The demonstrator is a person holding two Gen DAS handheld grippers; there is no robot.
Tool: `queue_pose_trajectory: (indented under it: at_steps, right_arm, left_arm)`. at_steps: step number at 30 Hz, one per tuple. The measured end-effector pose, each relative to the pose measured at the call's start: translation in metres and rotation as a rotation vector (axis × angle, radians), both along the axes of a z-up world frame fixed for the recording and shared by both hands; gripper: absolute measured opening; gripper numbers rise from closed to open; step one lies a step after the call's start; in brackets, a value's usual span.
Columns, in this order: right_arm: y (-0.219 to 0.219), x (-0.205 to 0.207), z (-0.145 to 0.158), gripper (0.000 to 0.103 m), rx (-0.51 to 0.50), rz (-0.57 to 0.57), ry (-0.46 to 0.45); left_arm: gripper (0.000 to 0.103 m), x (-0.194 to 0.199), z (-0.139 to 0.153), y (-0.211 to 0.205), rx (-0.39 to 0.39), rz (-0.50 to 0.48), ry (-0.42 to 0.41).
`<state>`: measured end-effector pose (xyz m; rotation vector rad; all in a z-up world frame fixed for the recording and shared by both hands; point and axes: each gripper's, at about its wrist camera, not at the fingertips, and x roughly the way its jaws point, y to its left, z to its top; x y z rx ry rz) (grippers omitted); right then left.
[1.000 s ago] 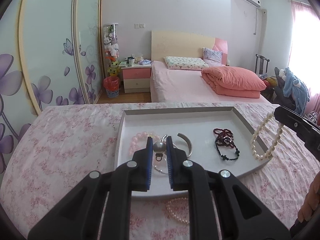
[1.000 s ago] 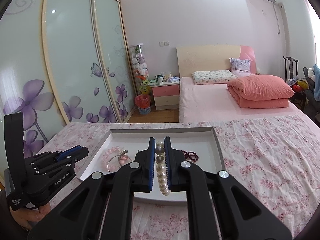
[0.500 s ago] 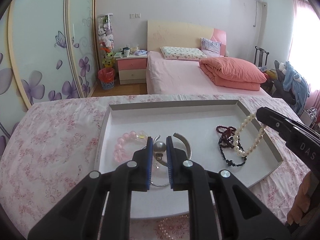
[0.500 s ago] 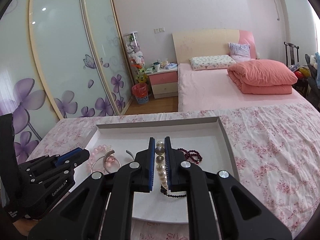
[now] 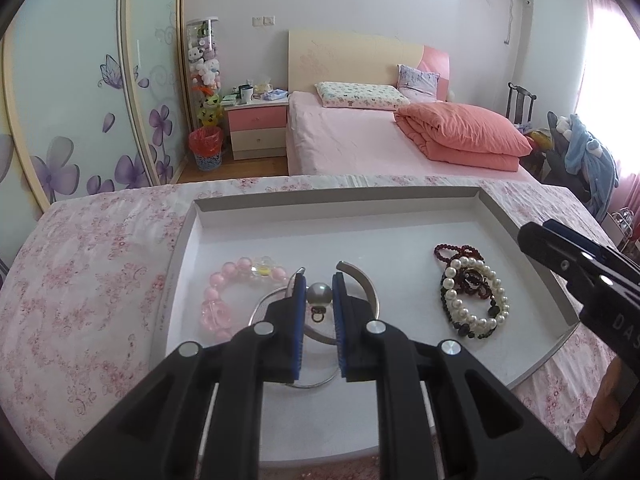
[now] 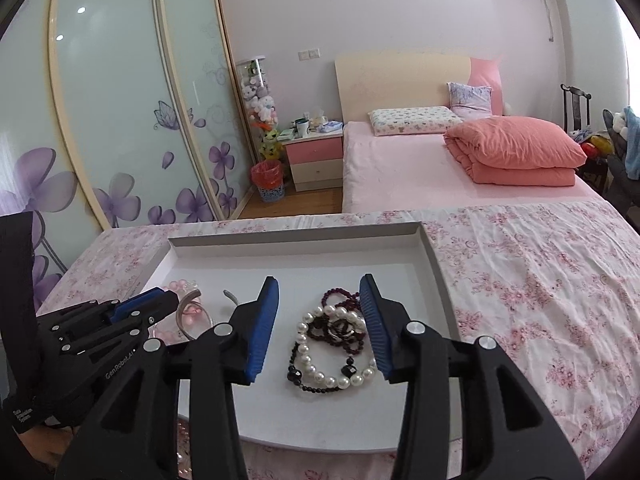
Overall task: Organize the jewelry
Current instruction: 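Carry the pearl bracelet and pearl earring into the tray and open both tools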
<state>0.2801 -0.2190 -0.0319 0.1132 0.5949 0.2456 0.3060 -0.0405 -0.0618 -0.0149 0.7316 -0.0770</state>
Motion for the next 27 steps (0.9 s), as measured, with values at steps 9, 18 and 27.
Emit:
queue_pose_trajectory:
  at_steps: [9, 18, 27]
  right_arm:
    - [-0.010, -0.002, -0.006, 0.044, 0.007, -0.022, 0.017]
    - [-0.004, -0.014, -0.005, 0.044, 0.000, 0.007, 0.012]
    - [0.013, -0.048, -0.015, 0.044, -0.017, 0.095, 0.059]
  left_arm:
    - [0.026, 0.003, -0.004, 0.004, -0.016, 0.019, 0.011]
    - [0.027, -0.009, -0.001, 0.018, -0.022, 0.050, 0.005]
    - [0.041, -0.058, 0.009, 0.050, -0.026, 0.098, -0.045]
